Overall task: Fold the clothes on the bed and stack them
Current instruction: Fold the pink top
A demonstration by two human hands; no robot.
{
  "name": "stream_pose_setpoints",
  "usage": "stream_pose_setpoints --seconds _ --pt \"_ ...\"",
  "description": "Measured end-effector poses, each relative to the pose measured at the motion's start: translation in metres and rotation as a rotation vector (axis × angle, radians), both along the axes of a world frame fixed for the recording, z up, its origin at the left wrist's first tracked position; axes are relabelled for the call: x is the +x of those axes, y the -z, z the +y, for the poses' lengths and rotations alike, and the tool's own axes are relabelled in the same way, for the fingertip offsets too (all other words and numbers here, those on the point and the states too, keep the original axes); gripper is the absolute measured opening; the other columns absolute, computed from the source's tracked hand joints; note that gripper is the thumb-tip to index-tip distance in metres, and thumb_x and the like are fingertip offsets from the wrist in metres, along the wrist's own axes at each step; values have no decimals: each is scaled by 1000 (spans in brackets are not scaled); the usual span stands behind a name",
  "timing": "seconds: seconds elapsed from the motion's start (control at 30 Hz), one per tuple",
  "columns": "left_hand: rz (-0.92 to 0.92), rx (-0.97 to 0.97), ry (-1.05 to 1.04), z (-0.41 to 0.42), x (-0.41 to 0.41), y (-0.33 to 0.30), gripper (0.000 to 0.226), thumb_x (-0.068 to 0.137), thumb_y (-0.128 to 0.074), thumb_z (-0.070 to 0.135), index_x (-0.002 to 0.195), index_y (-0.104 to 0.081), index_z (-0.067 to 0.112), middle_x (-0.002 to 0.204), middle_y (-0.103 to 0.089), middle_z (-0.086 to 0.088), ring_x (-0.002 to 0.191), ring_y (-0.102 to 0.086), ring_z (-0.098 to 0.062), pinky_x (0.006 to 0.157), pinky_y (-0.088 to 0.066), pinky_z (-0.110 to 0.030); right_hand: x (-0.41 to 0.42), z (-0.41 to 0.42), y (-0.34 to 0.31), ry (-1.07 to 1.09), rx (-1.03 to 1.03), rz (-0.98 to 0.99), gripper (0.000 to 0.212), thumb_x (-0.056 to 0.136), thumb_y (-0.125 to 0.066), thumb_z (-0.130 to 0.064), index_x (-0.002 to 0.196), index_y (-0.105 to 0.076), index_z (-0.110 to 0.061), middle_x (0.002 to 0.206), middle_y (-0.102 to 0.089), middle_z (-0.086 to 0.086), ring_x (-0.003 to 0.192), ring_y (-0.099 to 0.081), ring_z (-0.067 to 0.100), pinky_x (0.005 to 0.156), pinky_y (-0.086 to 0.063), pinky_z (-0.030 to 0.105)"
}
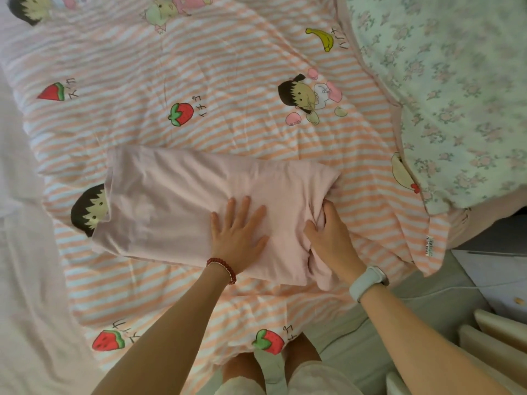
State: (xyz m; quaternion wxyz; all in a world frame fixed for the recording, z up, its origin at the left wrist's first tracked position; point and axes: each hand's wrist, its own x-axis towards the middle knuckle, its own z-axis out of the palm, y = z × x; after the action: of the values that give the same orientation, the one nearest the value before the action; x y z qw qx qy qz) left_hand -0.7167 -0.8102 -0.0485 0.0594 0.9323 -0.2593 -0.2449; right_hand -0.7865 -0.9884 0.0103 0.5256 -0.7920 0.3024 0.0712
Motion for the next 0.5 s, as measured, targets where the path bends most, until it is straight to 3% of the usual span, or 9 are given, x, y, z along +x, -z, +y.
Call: stream_pose_setpoints --seconds 0.1,0.2,0.33,0.43,0.5 --pt "130 -486 -401 22 11 -26 42 93 -48 29 133 -49 19 143 -41 -4 130 -39 -16 110 -27 -33 25 14 -30 26 199 -60 39 87 -52 -7 122 -44 -22 107 -55 -14 96 -55 1 80 -42 15" --pt "377 -767 -898 65 36 -57 20 95 -50 11 111 -62 14 110 -61 -2 99 -57 -15 89 -46 -31 62 50 -53 -29 331 -96 40 87 -50 -5 121 -45 -25 98 -56 -15 84 -57 -1 70 -48 14" --pt "635 -1049 -1332 147 73 -78 27 98 -42 26 114 -56 9 103 -62 -7 89 -61 -21 82 -48 -34 116 130 -62 -133 362 -147 36 87 -48 -2 119 -47 -18 90 -57 -7 76 -56 3 62 -46 11" --pt "780 -1168 -1464 200 94 -74 43 98 -33 45 112 -56 12 106 -63 -7 90 -62 -22 74 -52 -35 158 200 -53 -172 405 -112 33 87 -48 -3 118 -48 -14 91 -59 -3 77 -57 6 63 -47 14" --pt "910 -1176 -1464 224 104 -66 58 95 -29 55 117 -58 11 110 -64 -9 89 -63 -21 73 -50 -32 183 241 -40 -180 477 -47 37 89 -49 -7 125 -46 -14 101 -61 3 89 -61 16 75 -53 23"
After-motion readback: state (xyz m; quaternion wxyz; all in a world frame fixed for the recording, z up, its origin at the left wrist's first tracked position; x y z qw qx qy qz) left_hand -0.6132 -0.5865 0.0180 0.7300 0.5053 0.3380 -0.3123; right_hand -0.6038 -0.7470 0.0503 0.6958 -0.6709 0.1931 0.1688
